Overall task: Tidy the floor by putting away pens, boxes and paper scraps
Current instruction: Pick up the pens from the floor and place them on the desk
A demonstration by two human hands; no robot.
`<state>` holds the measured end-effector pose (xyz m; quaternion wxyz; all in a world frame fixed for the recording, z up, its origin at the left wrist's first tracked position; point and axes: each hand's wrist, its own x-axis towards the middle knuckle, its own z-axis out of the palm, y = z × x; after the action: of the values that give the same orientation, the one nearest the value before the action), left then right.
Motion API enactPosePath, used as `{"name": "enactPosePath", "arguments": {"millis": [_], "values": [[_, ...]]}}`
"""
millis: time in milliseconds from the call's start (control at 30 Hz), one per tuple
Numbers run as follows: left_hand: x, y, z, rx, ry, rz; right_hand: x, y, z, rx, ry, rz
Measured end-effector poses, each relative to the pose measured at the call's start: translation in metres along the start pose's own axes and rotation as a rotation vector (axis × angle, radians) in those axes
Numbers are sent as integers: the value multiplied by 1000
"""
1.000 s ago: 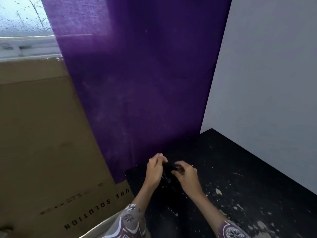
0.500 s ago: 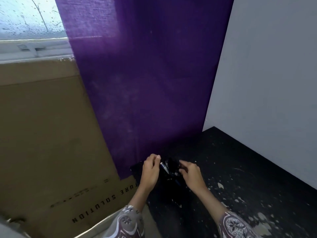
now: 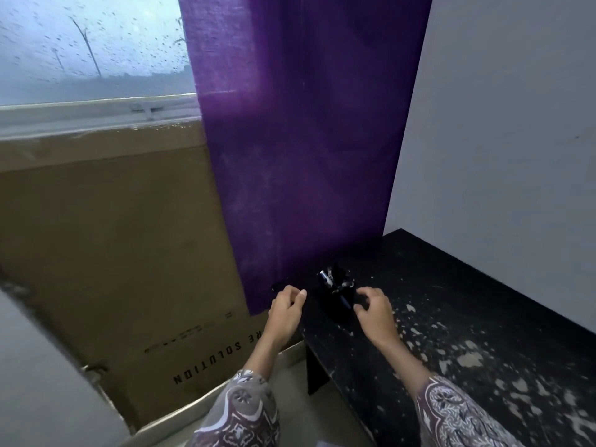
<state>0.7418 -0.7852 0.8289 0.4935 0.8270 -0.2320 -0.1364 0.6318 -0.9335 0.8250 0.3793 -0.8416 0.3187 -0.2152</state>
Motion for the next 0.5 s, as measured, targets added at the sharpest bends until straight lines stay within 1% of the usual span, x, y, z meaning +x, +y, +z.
{"name": "enactPosePath", "arguments": {"millis": [300, 500], "values": [[-139, -12, -89, 148, -134, -50, -114, -59, -3, 57, -47, -32], [-235, -44, -144, 186, -105, -109, -192, -92, 20, 110, -117, -51]]}}
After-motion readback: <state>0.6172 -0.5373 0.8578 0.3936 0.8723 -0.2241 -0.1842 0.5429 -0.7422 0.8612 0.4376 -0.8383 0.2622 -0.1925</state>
